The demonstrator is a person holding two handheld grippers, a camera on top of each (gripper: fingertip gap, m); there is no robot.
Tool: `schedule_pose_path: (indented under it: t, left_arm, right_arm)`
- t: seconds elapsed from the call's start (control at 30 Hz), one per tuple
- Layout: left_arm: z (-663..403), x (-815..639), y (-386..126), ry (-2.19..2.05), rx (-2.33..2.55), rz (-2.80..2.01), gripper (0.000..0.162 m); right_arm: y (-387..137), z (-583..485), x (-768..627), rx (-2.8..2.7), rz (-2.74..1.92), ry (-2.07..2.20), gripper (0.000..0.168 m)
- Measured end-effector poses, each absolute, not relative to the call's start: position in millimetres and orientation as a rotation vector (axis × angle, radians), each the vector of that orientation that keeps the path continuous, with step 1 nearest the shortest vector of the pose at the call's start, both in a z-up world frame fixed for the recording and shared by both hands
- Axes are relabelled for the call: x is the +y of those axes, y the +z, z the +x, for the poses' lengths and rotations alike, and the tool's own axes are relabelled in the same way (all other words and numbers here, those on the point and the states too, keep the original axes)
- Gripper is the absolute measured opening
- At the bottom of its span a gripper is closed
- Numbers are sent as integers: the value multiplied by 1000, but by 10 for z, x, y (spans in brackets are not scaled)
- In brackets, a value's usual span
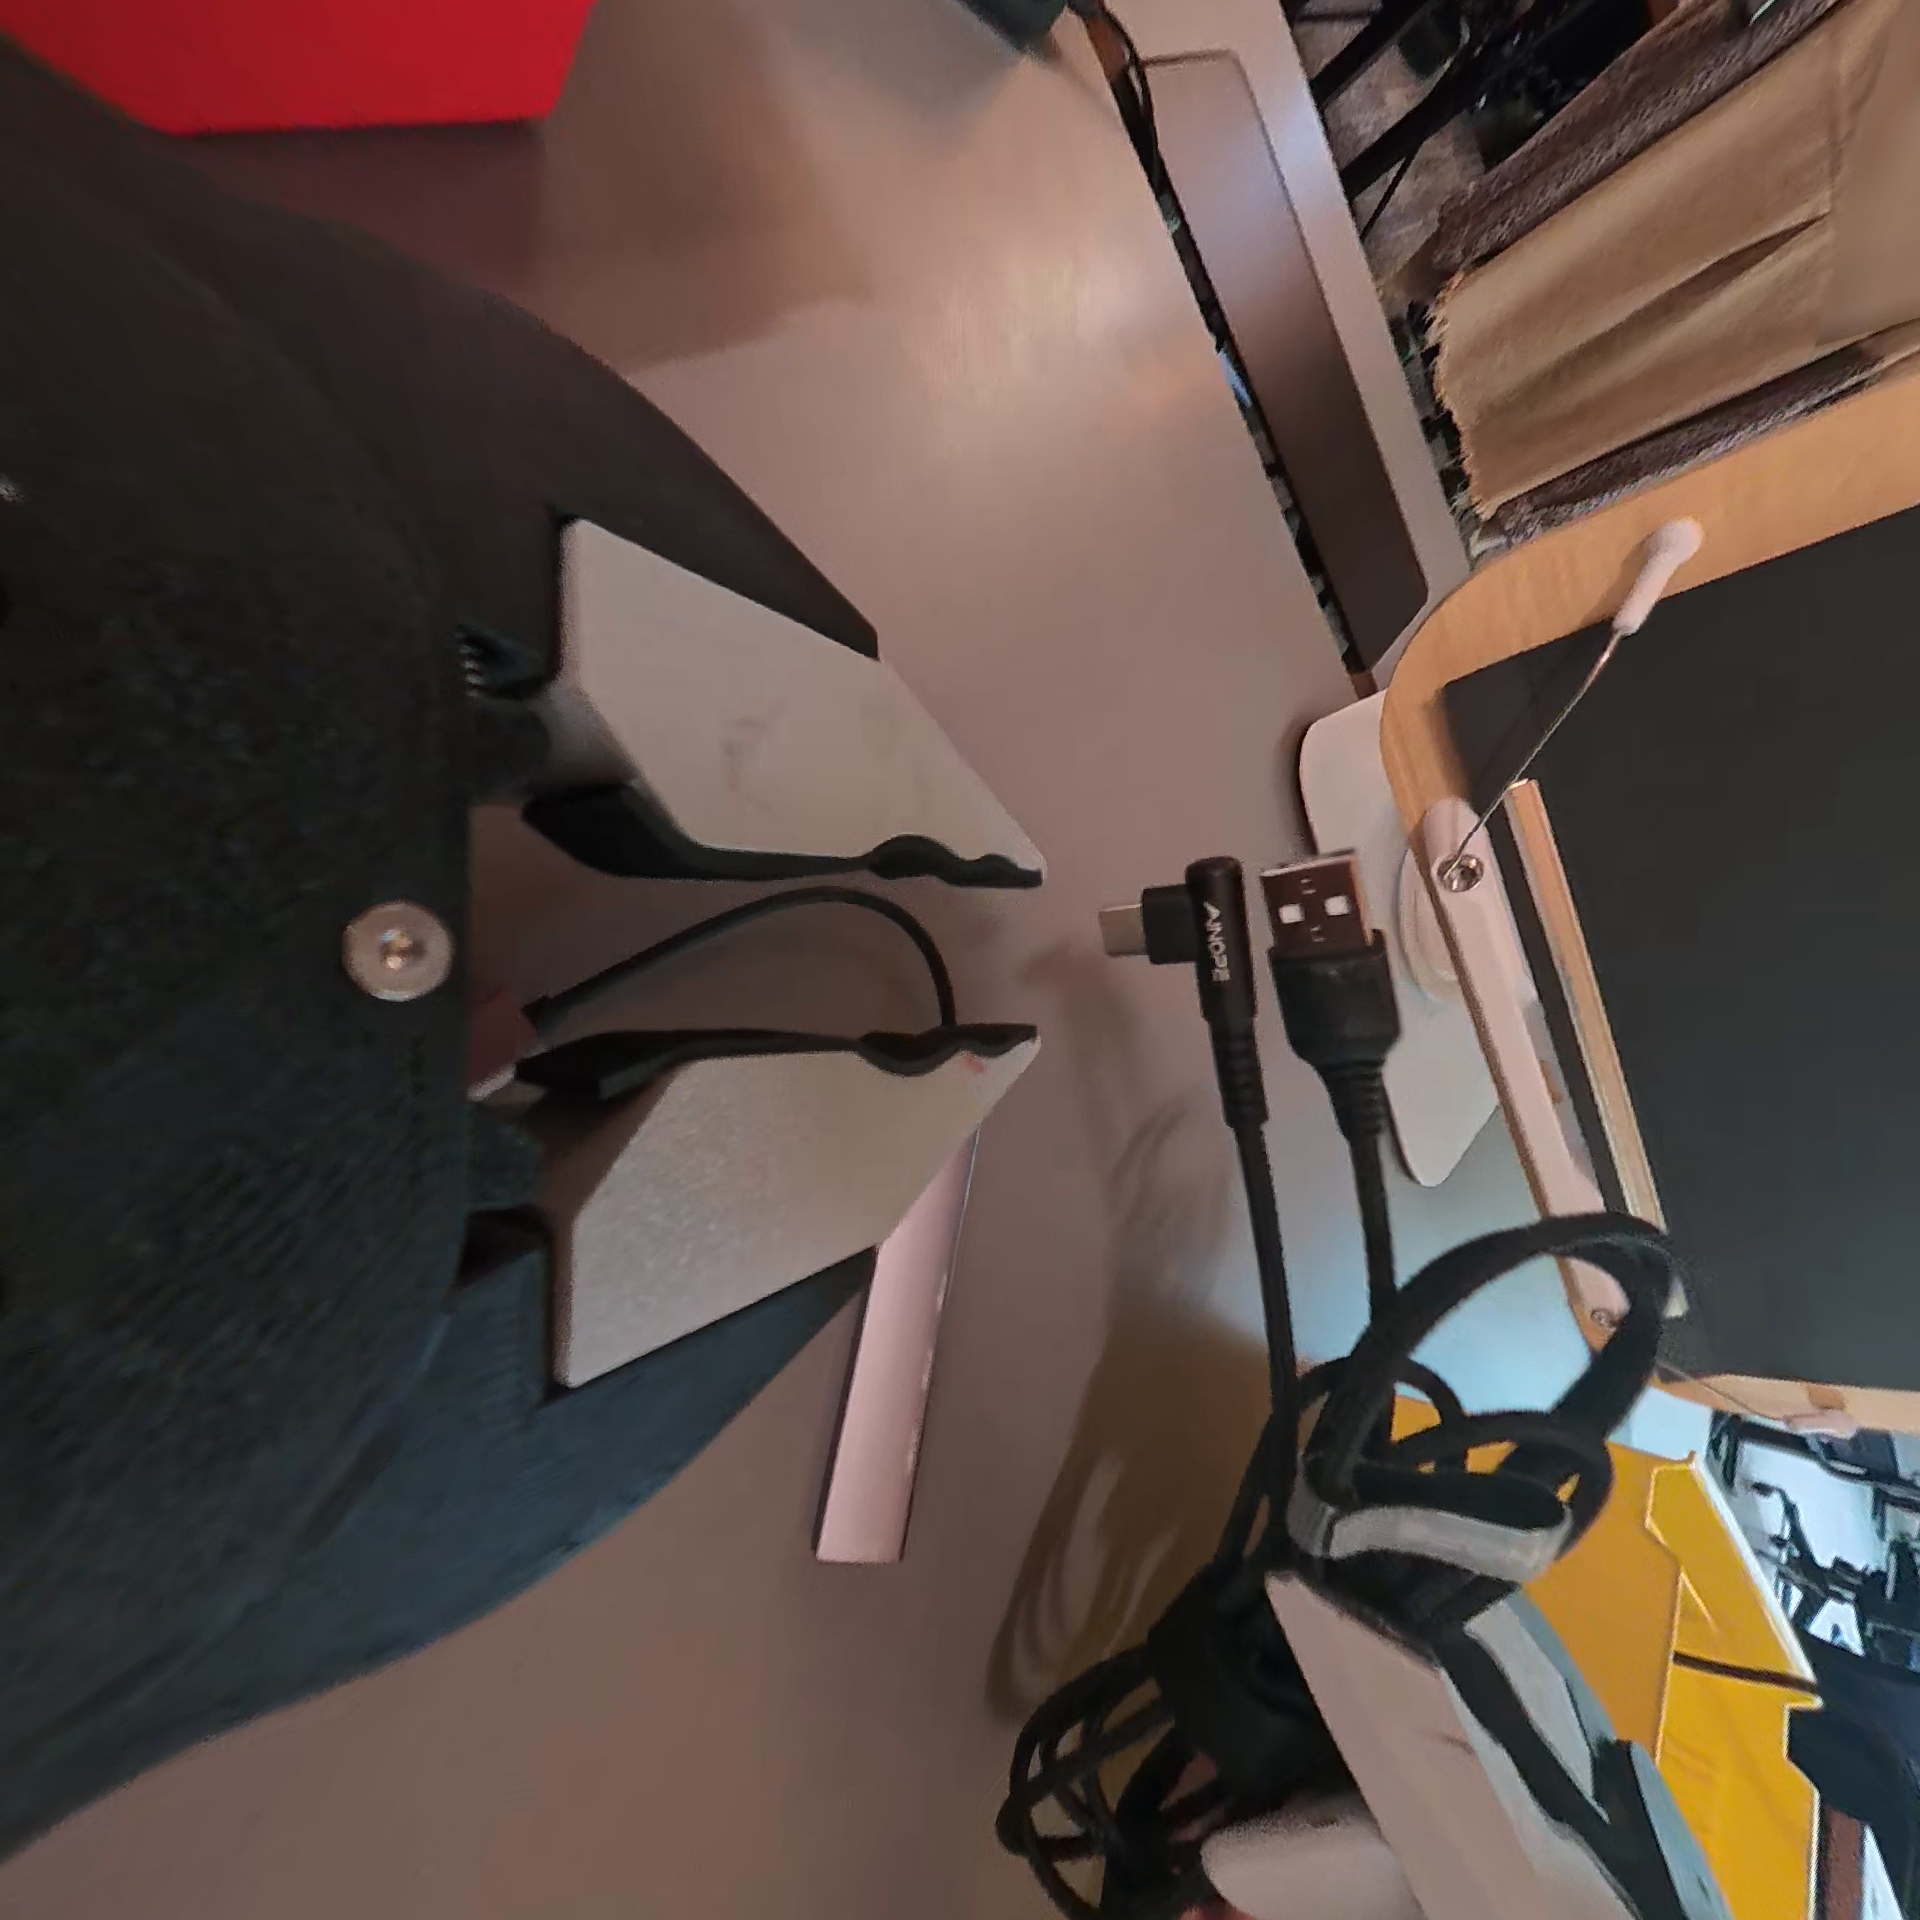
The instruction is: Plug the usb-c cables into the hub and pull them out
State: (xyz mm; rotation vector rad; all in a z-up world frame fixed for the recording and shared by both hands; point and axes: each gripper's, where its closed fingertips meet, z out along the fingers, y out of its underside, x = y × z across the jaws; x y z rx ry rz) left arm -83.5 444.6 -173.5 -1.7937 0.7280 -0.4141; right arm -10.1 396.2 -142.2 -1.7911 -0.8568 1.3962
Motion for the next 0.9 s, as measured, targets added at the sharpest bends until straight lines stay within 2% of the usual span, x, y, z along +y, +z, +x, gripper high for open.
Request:
schedule_pose_path:
  t: [0.27, 0.43, 0.67, 0.9]
  left_arm:
    - [-858, 4457, -1656, -369, 715, -1748, 26]
    - [-928, 4473, -1646, -308, 716, -1747, 14]
    - [-904, 4458, -1731, -343, 741, -1795, 13]
    - [-802, 4401, -1729, -314, 824, -1757, 13]
  right_arm:
    - [-1521, -157, 3928, -873, -1838, 1409, 12]
    - [-1579, -184, 3915, -902, -1862, 1363, 12]
    - [-1621, -92, 4055, -812, -1904, 1310, 13]
    - [-1737, 75, 4293, -712, -1980, 1089, 29]
